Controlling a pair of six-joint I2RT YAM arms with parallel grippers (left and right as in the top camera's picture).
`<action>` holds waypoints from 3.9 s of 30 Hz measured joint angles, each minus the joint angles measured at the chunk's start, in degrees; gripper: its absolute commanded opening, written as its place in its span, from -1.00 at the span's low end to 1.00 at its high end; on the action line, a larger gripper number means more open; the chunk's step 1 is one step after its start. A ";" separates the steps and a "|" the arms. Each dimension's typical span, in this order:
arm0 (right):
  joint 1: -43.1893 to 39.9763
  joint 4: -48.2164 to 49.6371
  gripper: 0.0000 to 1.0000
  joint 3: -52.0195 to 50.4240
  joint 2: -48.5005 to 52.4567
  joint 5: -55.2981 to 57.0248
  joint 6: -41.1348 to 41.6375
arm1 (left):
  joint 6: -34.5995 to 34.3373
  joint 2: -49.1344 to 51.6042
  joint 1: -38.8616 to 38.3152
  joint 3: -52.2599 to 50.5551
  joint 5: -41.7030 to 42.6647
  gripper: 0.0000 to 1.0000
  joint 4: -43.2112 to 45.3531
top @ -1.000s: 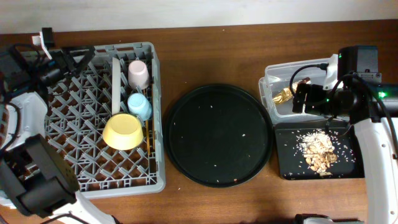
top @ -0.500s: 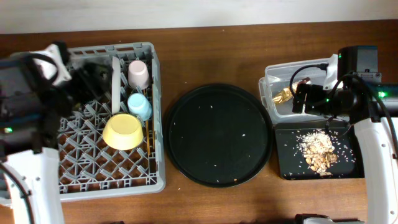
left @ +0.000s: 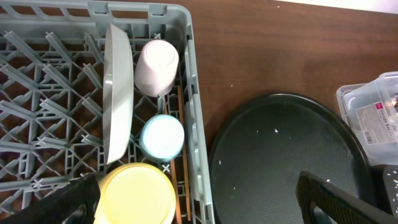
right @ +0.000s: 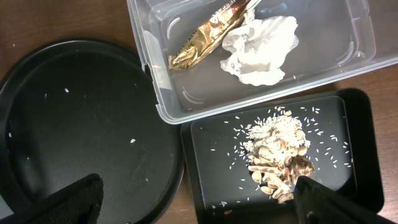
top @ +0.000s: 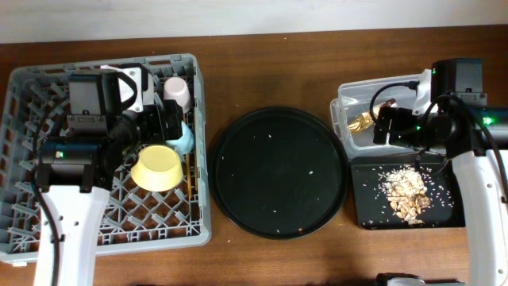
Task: Sort waste into correct bins and load items into the dishwasher rack
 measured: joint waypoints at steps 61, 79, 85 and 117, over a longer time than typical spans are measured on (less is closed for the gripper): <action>7.76 69.79 0.98 -87.36 -78.79 4.22 -4.59 | 0.42 0.02 0.00 -0.13 -1.27 0.99 -0.11; 7.76 69.79 0.97 -87.36 -78.79 4.22 -5.01 | 0.39 0.02 0.00 -0.13 -1.27 0.99 -0.11; 7.76 69.79 0.97 -87.36 -78.79 4.22 -5.01 | 0.42 0.04 0.00 -0.13 -1.27 0.99 -0.11; 7.76 69.77 0.97 -87.34 -78.97 4.22 -5.60 | 1.20 -73.61 7.17 -66.18 -5.99 0.99 57.66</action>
